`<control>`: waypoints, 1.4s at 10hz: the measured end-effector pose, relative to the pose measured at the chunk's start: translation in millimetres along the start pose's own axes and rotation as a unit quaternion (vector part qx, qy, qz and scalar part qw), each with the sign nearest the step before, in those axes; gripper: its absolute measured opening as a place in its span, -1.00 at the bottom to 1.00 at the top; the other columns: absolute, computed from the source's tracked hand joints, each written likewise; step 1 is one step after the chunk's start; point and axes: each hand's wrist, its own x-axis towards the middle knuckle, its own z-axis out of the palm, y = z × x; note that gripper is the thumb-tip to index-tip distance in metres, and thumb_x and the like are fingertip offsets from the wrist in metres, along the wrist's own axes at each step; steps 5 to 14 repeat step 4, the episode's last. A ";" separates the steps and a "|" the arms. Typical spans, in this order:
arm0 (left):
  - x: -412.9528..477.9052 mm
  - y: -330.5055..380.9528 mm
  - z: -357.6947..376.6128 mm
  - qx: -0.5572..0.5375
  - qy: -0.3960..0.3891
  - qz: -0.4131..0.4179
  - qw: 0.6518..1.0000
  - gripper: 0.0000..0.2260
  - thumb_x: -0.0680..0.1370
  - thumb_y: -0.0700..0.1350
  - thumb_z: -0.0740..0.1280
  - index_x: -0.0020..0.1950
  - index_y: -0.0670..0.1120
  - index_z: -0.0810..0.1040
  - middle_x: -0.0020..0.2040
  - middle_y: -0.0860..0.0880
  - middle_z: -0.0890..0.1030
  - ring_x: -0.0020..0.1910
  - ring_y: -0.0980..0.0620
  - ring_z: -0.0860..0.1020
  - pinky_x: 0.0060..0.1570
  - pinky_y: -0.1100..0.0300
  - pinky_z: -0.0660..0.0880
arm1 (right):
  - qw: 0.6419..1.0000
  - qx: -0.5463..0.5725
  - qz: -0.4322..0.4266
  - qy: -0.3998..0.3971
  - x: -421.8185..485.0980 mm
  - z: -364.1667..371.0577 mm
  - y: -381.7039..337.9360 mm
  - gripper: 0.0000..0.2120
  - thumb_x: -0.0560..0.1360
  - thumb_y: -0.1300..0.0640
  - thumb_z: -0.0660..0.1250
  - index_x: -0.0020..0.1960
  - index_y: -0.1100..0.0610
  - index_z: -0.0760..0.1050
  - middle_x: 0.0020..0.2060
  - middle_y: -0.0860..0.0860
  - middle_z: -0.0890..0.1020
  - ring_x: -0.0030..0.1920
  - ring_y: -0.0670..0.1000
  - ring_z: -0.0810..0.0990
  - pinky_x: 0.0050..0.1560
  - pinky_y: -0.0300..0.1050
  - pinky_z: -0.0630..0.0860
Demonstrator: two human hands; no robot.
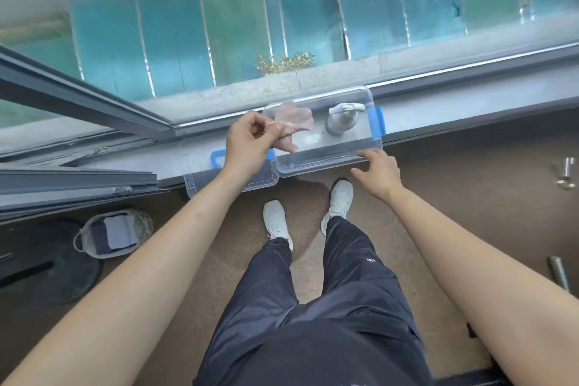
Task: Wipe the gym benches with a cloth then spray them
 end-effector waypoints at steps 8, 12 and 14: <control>38.9 -47.3 28.3 0.274 0.005 -0.117 0.955 -0.96 0.54 -0.07 0.44 -0.10 0.07 0.63 -0.08 0.04 0.68 0.08 -0.06 0.67 0.20 -0.01 0.58 | 0.997 0.066 -0.026 -0.031 5.2 -13.1 13.3 -0.49 0.50 -0.05 0.45 0.41 0.02 0.49 0.35 0.05 0.55 0.41 0.17 0.41 0.40 0.20 0.35; 38.9 -47.3 28.3 0.274 0.005 -0.117 0.955 -0.96 0.54 -0.07 0.44 -0.10 0.07 0.63 -0.08 0.04 0.68 0.08 -0.06 0.67 0.20 -0.01 0.58 | 0.997 0.066 -0.026 -0.031 5.2 -13.1 13.3 -0.49 0.50 -0.05 0.45 0.41 0.02 0.49 0.35 0.05 0.55 0.41 0.17 0.41 0.40 0.20 0.35; 38.9 -47.3 28.3 0.274 0.005 -0.117 0.955 -0.96 0.54 -0.07 0.44 -0.10 0.07 0.63 -0.08 0.04 0.68 0.08 -0.06 0.67 0.20 -0.01 0.58 | 0.997 0.066 -0.026 -0.031 5.2 -13.1 13.3 -0.49 0.50 -0.05 0.45 0.41 0.02 0.49 0.35 0.05 0.55 0.41 0.17 0.41 0.40 0.20 0.35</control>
